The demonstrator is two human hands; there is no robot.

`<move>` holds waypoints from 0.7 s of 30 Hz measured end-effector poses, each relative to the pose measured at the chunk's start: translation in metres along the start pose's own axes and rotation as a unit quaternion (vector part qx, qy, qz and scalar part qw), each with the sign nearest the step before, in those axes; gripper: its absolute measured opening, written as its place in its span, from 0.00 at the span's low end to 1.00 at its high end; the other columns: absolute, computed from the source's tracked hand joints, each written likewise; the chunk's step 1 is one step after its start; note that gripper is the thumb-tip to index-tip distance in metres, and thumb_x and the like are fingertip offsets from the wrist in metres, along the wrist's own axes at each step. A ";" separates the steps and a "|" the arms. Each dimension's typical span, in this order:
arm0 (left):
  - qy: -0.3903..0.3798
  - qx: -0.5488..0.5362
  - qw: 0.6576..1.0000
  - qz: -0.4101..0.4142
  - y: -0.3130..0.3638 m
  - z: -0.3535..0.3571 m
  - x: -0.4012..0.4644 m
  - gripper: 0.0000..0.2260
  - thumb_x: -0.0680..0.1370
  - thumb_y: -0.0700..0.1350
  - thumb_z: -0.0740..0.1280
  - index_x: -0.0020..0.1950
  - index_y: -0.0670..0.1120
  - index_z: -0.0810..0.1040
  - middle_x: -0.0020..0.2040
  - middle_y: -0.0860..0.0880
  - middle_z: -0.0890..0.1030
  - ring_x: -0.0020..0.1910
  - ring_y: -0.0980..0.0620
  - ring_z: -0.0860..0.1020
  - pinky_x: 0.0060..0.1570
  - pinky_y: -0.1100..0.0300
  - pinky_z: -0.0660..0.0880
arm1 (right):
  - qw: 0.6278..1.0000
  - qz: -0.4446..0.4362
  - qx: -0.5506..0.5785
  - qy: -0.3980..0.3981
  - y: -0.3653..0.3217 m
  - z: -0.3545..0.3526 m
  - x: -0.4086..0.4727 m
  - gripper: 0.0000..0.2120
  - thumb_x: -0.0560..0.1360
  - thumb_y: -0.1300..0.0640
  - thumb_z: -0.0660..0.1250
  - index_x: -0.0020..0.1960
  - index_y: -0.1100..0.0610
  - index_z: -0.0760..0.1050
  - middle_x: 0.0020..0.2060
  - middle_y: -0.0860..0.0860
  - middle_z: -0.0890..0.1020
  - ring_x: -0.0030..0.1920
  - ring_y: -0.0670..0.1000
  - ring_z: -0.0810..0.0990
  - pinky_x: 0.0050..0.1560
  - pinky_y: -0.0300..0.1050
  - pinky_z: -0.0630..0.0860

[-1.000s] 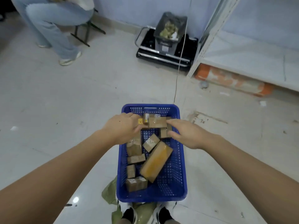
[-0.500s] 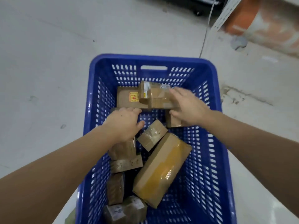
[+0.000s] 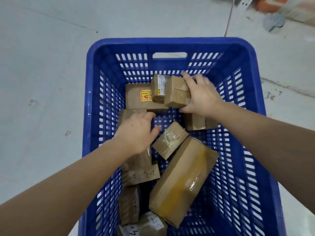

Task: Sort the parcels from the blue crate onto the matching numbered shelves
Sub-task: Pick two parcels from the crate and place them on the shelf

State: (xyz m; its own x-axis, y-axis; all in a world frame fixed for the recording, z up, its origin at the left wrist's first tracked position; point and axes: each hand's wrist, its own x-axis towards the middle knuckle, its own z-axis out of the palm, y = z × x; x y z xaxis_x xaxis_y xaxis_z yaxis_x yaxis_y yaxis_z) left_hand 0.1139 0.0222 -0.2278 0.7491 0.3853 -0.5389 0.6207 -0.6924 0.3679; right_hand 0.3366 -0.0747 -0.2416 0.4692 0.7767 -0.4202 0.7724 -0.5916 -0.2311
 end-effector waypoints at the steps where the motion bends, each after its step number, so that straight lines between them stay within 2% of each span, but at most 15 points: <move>1: 0.013 -0.039 0.999 -0.009 0.005 -0.005 -0.006 0.25 0.84 0.58 0.59 0.78 0.48 0.67 0.73 0.48 0.74 0.72 0.48 0.71 0.70 0.47 0.71 | 0.997 0.028 0.077 0.003 -0.004 -0.009 -0.011 0.60 0.65 0.38 0.80 0.84 0.48 0.46 0.73 0.55 0.66 0.72 0.58 0.66 0.75 0.59 0.65; 2: 0.027 -0.091 0.995 -0.024 0.009 -0.008 -0.012 0.24 0.84 0.58 0.60 0.78 0.48 0.68 0.73 0.49 0.75 0.72 0.49 0.72 0.71 0.48 0.70 | 0.982 0.057 0.180 -0.002 -0.008 -0.015 -0.024 0.60 0.64 0.38 0.81 0.83 0.47 0.48 0.72 0.52 0.67 0.71 0.56 0.68 0.72 0.58 0.69; 3: 0.045 -0.154 0.986 -0.043 0.015 -0.014 -0.020 0.23 0.84 0.57 0.61 0.77 0.48 0.69 0.72 0.50 0.75 0.71 0.50 0.73 0.70 0.51 0.71 | 0.950 0.087 0.299 -0.015 -0.012 -0.025 -0.039 0.59 0.64 0.38 0.81 0.83 0.47 0.50 0.71 0.50 0.70 0.69 0.53 0.72 0.69 0.57 0.73; 4: 0.066 -0.224 0.970 -0.067 0.021 -0.020 -0.026 0.22 0.85 0.56 0.61 0.76 0.49 0.71 0.69 0.52 0.77 0.69 0.52 0.74 0.68 0.54 0.71 | 0.901 0.122 0.414 -0.034 -0.017 -0.034 -0.054 0.57 0.64 0.39 0.81 0.82 0.46 0.51 0.69 0.47 0.73 0.65 0.51 0.76 0.65 0.56 0.77; 6: 0.099 -0.355 0.923 -0.111 0.036 -0.034 -0.037 0.18 0.85 0.54 0.62 0.72 0.50 0.75 0.62 0.57 0.79 0.63 0.57 0.76 0.61 0.60 0.71 | 0.773 0.194 0.599 -0.078 -0.022 -0.055 -0.084 0.52 0.65 0.39 0.81 0.80 0.48 0.57 0.65 0.48 0.78 0.61 0.52 0.81 0.59 0.56 0.81; 7: 0.103 -0.406 0.898 -0.131 0.041 -0.038 -0.040 0.16 0.85 0.54 0.62 0.70 0.51 0.77 0.60 0.60 0.78 0.61 0.58 0.76 0.58 0.62 0.70 | 0.700 0.214 0.672 -0.107 -0.021 -0.061 -0.096 0.46 0.66 0.39 0.78 0.78 0.49 0.63 0.64 0.51 0.81 0.60 0.54 0.83 0.58 0.58 0.81; 9: 0.096 -0.485 0.855 -0.156 0.051 -0.043 -0.042 0.12 0.84 0.56 0.63 0.65 0.55 0.78 0.57 0.62 0.78 0.62 0.58 0.76 0.63 0.59 0.71 | 0.578 0.217 0.771 -0.156 -0.016 -0.069 -0.117 0.34 0.70 0.37 0.71 0.72 0.49 0.74 0.63 0.55 0.84 0.61 0.59 0.84 0.56 0.59 0.81; 10: 0.085 -0.510 0.841 -0.161 0.055 -0.044 -0.043 0.10 0.83 0.57 0.64 0.62 0.58 0.77 0.58 0.63 0.79 0.63 0.58 0.77 0.68 0.55 0.72 | 0.542 0.210 0.795 -0.171 -0.015 -0.071 -0.127 0.32 0.72 0.36 0.66 0.71 0.49 0.75 0.63 0.57 0.83 0.61 0.60 0.84 0.54 0.58 0.81; 12: 0.056 -0.536 0.827 -0.161 0.061 -0.042 -0.042 0.09 0.81 0.61 0.65 0.58 0.61 0.77 0.59 0.62 0.80 0.63 0.57 0.77 0.72 0.47 0.71 | 0.526 0.212 0.805 -0.174 -0.014 -0.068 -0.140 0.31 0.75 0.35 0.60 0.73 0.50 0.75 0.65 0.57 0.82 0.61 0.60 0.84 0.51 0.55 0.82; 15: -0.005 -0.586 0.796 -0.148 0.076 -0.039 -0.043 0.19 0.77 0.68 0.65 0.62 0.60 0.80 0.59 0.61 0.83 0.62 0.58 0.79 0.72 0.46 0.71 | 0.531 0.215 0.798 -0.185 -0.013 -0.060 -0.152 0.32 0.78 0.35 0.55 0.72 0.52 0.76 0.64 0.58 0.83 0.56 0.58 0.85 0.49 0.52 0.81; 17: -0.038 -0.616 0.777 -0.123 0.084 -0.038 -0.043 0.27 0.74 0.71 0.66 0.65 0.56 0.81 0.61 0.57 0.85 0.64 0.55 0.80 0.72 0.46 0.71 | 0.531 0.209 0.797 -0.196 -0.011 -0.055 -0.158 0.31 0.78 0.35 0.55 0.70 0.53 0.78 0.63 0.57 0.83 0.53 0.56 0.86 0.49 0.50 0.81; 19: -0.041 -0.641 0.759 -0.104 0.088 -0.038 -0.044 0.30 0.73 0.72 0.67 0.66 0.54 0.81 0.61 0.54 0.85 0.65 0.51 0.81 0.71 0.46 0.70 | 0.536 0.202 0.792 -0.210 -0.009 -0.051 -0.164 0.30 0.75 0.36 0.58 0.67 0.53 0.81 0.63 0.58 0.84 0.54 0.56 0.86 0.52 0.51 0.79; 21: -0.048 -0.647 0.755 -0.097 0.086 -0.040 -0.043 0.30 0.73 0.69 0.69 0.67 0.51 0.79 0.60 0.51 0.86 0.63 0.49 0.82 0.70 0.46 0.71 | 0.548 0.200 0.778 -0.234 -0.005 -0.045 -0.170 0.32 0.73 0.36 0.61 0.67 0.55 0.81 0.66 0.61 0.81 0.60 0.61 0.82 0.60 0.55 0.76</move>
State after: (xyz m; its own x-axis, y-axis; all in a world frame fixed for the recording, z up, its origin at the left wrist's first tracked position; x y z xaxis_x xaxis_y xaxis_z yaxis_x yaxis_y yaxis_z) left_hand 0.1445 -0.0288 -0.1427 0.6332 0.3139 -0.7075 0.4699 0.5705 0.6736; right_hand 0.2720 -0.1945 -0.1297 0.0248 0.5918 -0.8057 -0.8225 -0.4460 -0.3530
